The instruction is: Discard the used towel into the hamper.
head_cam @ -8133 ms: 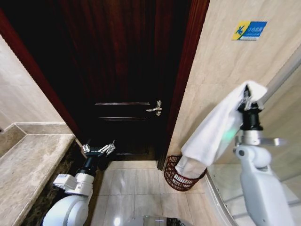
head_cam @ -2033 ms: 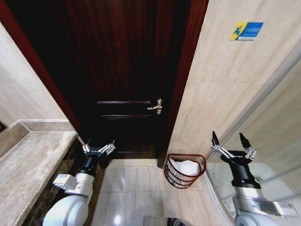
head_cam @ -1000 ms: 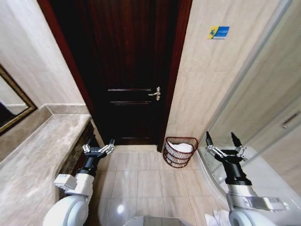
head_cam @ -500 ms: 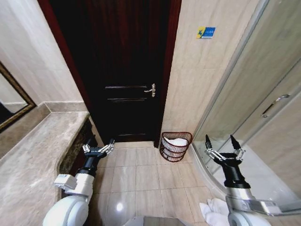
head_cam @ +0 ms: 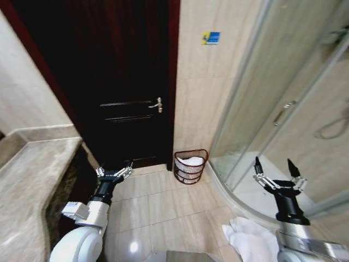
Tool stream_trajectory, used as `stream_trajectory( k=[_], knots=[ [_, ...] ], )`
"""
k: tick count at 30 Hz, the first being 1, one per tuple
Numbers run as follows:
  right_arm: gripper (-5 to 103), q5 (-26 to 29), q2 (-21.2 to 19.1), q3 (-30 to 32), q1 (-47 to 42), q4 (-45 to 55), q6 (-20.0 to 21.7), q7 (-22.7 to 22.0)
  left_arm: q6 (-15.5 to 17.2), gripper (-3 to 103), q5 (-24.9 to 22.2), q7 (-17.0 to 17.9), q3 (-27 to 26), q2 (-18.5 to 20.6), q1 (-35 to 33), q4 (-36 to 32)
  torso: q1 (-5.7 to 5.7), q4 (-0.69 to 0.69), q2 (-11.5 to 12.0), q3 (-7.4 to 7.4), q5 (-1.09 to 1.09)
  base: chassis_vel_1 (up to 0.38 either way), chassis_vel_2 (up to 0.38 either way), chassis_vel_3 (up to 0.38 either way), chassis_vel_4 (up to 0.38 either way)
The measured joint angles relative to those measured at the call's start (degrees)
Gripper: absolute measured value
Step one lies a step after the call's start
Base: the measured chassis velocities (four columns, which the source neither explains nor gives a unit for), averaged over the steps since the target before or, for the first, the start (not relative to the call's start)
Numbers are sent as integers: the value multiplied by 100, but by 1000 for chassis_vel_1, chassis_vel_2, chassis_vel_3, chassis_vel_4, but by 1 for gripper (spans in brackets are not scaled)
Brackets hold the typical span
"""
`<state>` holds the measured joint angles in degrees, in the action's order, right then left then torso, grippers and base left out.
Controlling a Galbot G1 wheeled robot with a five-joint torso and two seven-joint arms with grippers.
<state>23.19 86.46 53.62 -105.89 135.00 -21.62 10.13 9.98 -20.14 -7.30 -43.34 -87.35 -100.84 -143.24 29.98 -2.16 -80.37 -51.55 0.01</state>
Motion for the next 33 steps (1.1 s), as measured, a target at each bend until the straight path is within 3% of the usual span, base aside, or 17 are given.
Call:
stream_trajectory(
  k=[10,16,33],
  knots=[
    [100,135,121,-194,-14,-689,-258,39,0,100,0,0,0,0,0,0,0,-1,0,0,3,-121,-115,-125,-134],
    [100,389,72,-163,-36,-722,-194,80,0,100,0,0,0,0,0,0,0,0,0,0,0,-127,-126,-127,-126],
    [100,406,86,-127,-27,-818,-201,4,0,100,0,0,0,0,0,0,0,1,0,0,-1,-125,-126,-126,-128]
  ],
)
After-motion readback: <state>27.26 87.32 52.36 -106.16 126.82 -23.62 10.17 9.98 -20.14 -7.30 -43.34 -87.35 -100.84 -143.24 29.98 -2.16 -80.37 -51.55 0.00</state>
